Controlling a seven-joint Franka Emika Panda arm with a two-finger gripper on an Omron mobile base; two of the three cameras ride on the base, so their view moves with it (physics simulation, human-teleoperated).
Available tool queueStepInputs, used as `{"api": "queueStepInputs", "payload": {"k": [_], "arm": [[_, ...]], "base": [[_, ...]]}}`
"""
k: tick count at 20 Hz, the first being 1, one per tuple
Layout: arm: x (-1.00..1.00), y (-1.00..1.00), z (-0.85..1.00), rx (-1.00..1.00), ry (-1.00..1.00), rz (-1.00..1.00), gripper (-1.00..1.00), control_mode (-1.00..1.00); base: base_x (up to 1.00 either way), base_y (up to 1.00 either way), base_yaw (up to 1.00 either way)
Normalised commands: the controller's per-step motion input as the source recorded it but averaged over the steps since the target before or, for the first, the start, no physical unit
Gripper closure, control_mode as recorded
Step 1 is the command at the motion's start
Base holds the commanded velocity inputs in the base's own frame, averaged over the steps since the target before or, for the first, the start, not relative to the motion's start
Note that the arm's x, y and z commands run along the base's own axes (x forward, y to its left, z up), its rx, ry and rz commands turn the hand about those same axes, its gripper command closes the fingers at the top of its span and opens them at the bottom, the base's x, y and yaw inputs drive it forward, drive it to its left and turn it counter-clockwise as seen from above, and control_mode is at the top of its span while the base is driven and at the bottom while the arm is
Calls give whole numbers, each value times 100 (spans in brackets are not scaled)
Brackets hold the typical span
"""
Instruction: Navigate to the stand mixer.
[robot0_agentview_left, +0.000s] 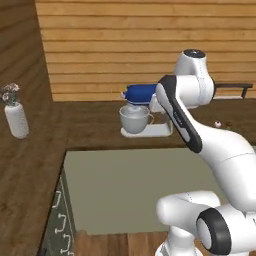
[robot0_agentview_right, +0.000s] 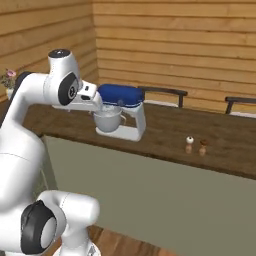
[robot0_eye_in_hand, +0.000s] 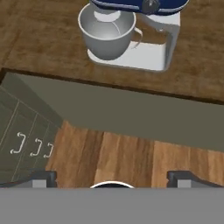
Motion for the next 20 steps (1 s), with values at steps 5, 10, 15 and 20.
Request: {"api": "queueStepInputs", "payload": {"k": [5, 10, 15, 20], "arm": [[0, 0, 0, 0, 0, 0, -100, 100], [0, 0, 0, 0, 0, 0, -100, 100], [0, 0, 0, 0, 0, 0, -100, 100], [0, 0, 0, 0, 0, 0, -100, 100]], "base": [[100, 69, -41], [95, 14, -33], [70, -29, -8], [87, -5, 1]]}}
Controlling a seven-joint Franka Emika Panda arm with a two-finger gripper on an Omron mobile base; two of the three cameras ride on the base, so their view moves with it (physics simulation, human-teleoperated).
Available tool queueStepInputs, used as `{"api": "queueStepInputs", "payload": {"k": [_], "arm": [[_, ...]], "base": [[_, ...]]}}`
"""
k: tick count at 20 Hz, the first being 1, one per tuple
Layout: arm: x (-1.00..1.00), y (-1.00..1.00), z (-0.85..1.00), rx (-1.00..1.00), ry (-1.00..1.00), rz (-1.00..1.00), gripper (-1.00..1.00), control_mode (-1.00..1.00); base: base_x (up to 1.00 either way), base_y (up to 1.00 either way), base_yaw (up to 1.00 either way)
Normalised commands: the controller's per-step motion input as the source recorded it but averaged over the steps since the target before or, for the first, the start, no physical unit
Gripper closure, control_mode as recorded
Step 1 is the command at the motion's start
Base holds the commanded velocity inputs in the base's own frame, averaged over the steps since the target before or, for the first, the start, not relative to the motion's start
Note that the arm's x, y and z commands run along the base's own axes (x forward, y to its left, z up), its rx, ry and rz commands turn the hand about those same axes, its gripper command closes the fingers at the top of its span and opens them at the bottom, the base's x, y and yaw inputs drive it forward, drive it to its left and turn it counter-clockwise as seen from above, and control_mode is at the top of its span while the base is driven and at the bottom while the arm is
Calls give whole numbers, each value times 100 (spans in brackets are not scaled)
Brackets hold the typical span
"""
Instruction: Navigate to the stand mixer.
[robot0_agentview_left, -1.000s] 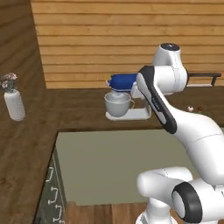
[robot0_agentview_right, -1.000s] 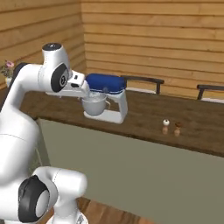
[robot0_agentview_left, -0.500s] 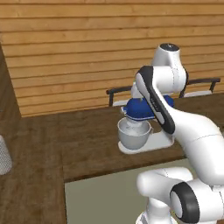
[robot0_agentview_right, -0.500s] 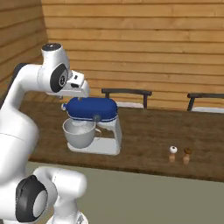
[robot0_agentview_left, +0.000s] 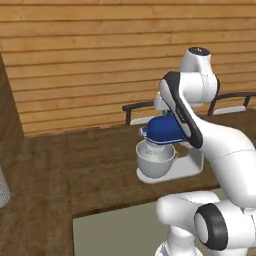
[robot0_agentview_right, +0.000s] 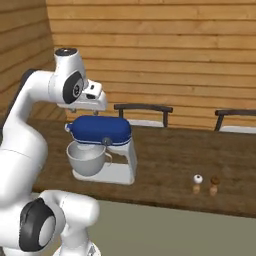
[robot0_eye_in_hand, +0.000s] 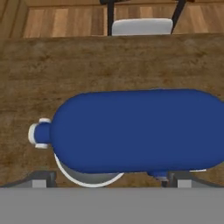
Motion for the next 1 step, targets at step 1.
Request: {"api": "queueStepInputs", "payload": {"k": [1], "arm": [[0, 0, 0, 0, 0, 0, -100, 100]], "base": [[91, 0, 7]]}}
